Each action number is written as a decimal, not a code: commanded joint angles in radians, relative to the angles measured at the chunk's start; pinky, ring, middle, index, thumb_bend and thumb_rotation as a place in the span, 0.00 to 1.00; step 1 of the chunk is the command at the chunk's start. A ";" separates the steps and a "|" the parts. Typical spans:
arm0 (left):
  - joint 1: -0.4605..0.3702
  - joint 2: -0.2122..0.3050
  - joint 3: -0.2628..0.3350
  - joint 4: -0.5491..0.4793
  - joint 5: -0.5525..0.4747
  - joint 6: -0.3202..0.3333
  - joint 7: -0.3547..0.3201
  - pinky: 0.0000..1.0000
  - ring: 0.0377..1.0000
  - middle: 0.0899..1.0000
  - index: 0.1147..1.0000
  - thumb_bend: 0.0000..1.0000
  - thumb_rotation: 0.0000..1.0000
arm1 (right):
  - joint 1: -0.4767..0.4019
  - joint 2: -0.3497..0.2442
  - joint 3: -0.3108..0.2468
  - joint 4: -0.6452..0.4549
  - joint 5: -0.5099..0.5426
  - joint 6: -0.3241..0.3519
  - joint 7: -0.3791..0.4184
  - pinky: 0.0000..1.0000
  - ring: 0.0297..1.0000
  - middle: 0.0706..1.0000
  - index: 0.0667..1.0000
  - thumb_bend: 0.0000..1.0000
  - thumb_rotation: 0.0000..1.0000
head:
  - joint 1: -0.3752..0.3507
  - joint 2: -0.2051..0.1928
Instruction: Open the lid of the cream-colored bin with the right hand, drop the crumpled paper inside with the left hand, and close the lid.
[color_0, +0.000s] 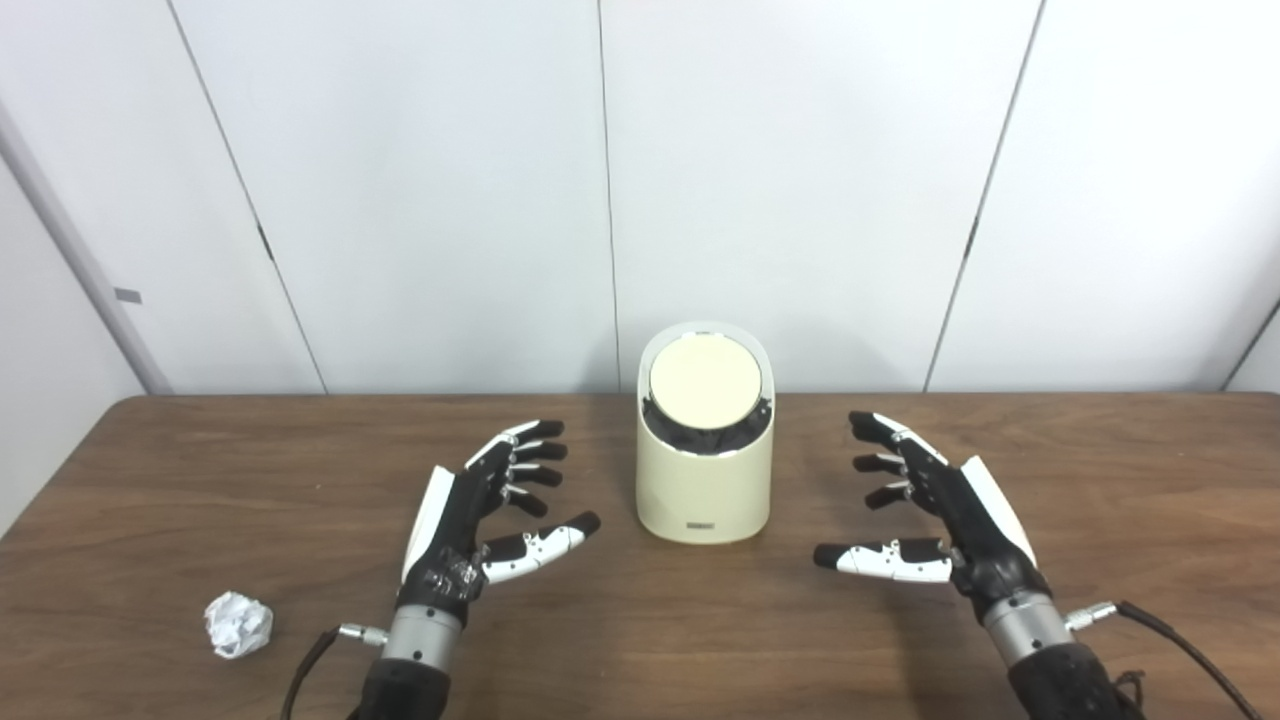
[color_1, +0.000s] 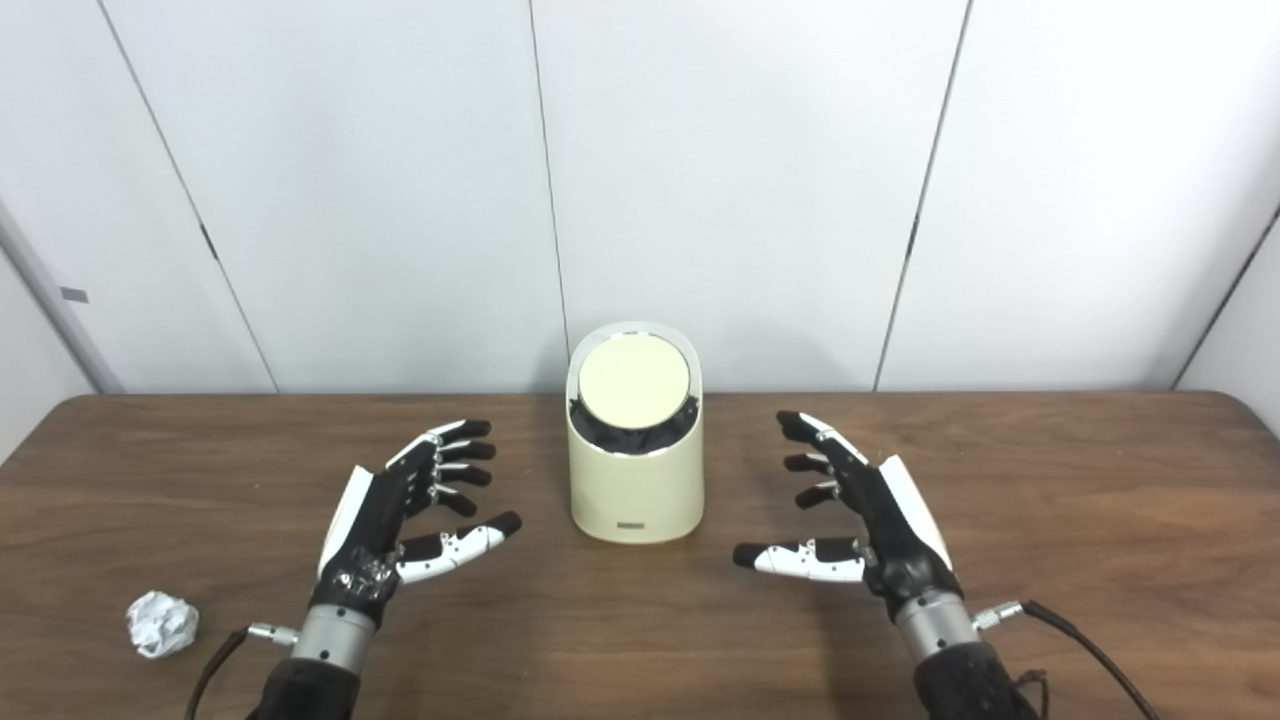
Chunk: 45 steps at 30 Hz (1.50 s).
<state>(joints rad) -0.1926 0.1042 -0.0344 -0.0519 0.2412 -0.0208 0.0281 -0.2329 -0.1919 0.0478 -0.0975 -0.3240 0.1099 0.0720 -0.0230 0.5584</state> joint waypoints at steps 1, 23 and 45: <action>-0.034 0.002 0.002 -0.028 0.000 -0.032 0.008 0.54 0.66 0.72 0.77 0.70 0.08 | -0.025 -0.007 -0.002 -0.028 0.002 -0.030 -0.014 0.61 0.78 0.86 0.85 0.72 0.17 | 0.000 0.003; -0.038 -0.001 -0.004 -0.023 0.006 -0.036 0.010 0.53 0.66 0.71 0.76 0.69 0.06 | -0.112 0.019 0.028 -0.040 -0.058 0.085 -0.010 0.68 0.80 0.86 0.87 0.78 0.42 | -0.004 -0.005; -0.030 -0.009 -0.004 -0.019 -0.004 -0.041 0.010 0.54 0.66 0.71 0.76 0.70 0.05 | -0.357 0.020 0.090 0.100 -0.130 0.160 -0.001 0.57 0.76 0.86 0.87 0.81 0.42 | -0.001 -0.006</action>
<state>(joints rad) -0.1929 0.0955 -0.0382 -0.0508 0.2399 -0.0213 0.0296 -0.5343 -0.1678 0.1386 0.0233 -0.4529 0.2839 0.0755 -0.0230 0.5522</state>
